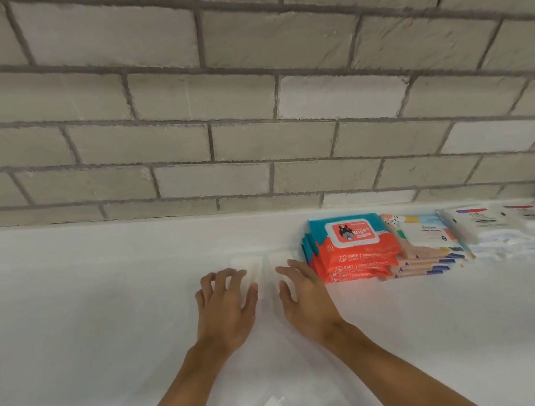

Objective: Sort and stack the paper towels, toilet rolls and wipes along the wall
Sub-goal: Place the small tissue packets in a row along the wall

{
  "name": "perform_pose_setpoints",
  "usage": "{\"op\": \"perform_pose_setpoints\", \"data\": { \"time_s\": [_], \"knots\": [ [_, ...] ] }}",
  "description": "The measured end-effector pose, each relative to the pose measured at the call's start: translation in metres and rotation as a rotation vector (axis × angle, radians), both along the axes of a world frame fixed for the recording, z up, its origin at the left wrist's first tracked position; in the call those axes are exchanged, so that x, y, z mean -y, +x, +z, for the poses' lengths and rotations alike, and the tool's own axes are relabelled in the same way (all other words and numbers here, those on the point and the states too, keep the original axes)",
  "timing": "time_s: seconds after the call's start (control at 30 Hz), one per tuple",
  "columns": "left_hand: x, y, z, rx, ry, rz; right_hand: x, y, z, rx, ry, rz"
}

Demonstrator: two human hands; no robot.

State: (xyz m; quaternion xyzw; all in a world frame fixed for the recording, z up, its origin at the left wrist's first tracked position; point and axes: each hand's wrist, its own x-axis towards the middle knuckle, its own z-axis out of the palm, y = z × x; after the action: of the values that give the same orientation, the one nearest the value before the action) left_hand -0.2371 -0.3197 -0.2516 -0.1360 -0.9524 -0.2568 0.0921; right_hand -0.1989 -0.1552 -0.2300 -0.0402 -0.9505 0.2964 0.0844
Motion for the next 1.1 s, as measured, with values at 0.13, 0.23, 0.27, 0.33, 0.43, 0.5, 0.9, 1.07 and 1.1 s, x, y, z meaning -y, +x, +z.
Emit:
{"op": "perform_pose_setpoints", "data": {
  "time_s": [0.13, 0.23, 0.27, 0.33, 0.43, 0.5, 0.9, 1.07, 1.1],
  "knots": [
    [0.005, 0.026, 0.014, 0.032, 0.148, -0.002, -0.004, 0.029, 0.014, -0.083, -0.089, 0.062],
    [0.009, 0.047, 0.022, 0.013, 0.218, -0.038, -0.009, 0.056, 0.026, -0.088, -0.106, 0.05],
    [0.009, 0.057, 0.027, 0.019, 0.232, -0.051, -0.011, 0.066, 0.03, -0.078, -0.122, 0.044],
    [0.009, 0.079, 0.039, 0.039, 0.257, -0.079, -0.014, 0.087, 0.036, -0.035, -0.173, 0.033],
    [0.011, 0.112, 0.047, 0.071, 0.261, -0.136, -0.019, 0.119, 0.04, 0.008, -0.188, 0.038],
    [0.012, 0.132, 0.047, 0.073, 0.253, -0.18, -0.021, 0.141, 0.042, -0.004, -0.178, 0.059],
    [0.032, 0.21, 0.04, 0.15, 0.269, -0.176, -0.017, 0.238, 0.021, 0.223, -0.008, 0.114],
    [0.031, 0.233, 0.036, 0.179, 0.277, -0.14, -0.011, 0.251, 0.017, 0.306, 0.055, 0.165],
    [0.03, 0.237, 0.035, 0.178, 0.273, -0.142, -0.012, 0.25, 0.016, 0.3, 0.041, 0.149]
  ]
}}
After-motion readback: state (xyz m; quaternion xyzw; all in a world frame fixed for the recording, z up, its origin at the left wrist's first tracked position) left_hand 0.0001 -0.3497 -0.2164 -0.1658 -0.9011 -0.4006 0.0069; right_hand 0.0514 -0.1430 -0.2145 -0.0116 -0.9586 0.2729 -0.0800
